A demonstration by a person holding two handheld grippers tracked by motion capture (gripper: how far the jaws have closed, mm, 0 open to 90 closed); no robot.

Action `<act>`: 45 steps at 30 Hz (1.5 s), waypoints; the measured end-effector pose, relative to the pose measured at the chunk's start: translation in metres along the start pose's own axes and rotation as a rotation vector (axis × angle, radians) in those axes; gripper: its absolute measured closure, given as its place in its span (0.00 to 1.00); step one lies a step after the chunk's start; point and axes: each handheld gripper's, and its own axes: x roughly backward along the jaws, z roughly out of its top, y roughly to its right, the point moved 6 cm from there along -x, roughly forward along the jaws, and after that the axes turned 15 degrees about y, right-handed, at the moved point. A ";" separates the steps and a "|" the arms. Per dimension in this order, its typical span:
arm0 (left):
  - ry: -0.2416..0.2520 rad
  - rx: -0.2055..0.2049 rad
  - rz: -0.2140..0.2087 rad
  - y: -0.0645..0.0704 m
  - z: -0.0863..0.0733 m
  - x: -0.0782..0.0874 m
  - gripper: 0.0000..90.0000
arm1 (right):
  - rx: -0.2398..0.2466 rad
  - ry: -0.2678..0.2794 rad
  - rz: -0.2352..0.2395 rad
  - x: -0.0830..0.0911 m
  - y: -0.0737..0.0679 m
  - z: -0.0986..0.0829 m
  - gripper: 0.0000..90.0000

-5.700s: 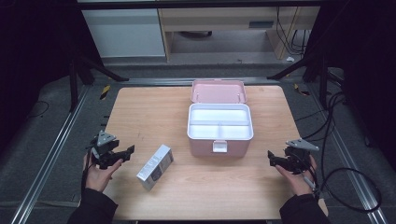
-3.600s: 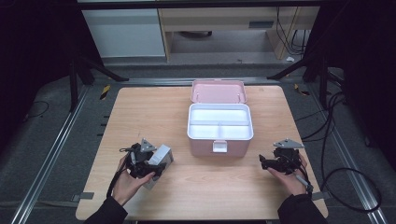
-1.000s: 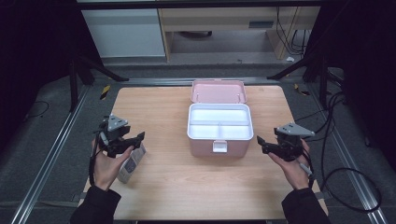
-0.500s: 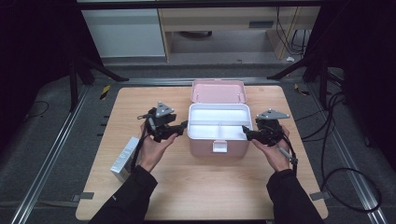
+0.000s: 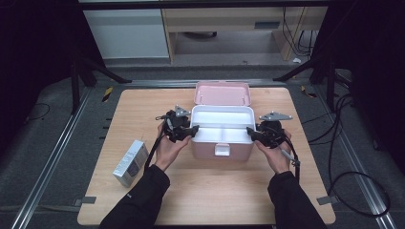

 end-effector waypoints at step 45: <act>0.046 -0.141 -0.112 -0.044 0.024 0.051 0.57 | 0.086 0.085 0.132 -0.011 -0.017 0.041 0.46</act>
